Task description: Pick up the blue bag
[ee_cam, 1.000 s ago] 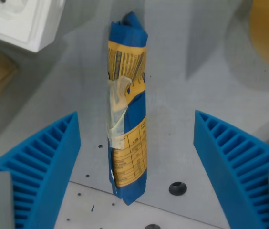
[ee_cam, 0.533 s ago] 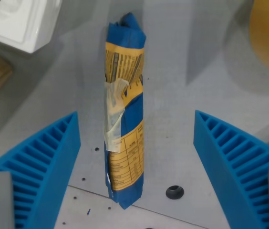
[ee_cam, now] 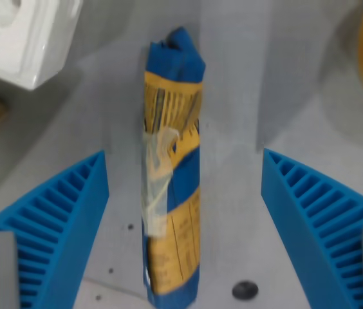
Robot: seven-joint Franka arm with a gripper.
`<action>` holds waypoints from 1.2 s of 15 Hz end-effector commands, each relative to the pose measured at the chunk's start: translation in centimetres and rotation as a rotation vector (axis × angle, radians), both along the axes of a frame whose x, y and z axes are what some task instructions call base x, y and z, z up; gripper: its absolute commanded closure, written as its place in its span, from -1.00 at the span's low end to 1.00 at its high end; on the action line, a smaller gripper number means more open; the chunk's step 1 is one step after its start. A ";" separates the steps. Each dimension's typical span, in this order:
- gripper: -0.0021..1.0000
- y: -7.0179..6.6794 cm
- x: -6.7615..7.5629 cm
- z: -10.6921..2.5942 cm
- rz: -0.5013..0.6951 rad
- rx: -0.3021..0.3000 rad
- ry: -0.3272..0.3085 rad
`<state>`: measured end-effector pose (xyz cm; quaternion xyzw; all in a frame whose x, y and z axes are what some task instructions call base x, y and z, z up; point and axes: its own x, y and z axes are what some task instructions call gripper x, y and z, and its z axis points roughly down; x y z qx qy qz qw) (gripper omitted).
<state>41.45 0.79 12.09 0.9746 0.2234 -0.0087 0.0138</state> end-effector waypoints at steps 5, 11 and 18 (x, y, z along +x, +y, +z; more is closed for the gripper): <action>1.00 -0.1 -0.1 0.0 0.013 -0.031 -0.092; 1.00 -0.1 -0.1 0.0 0.013 -0.031 -0.092; 1.00 -0.4 -0.6 1.5 0.013 -0.031 -0.084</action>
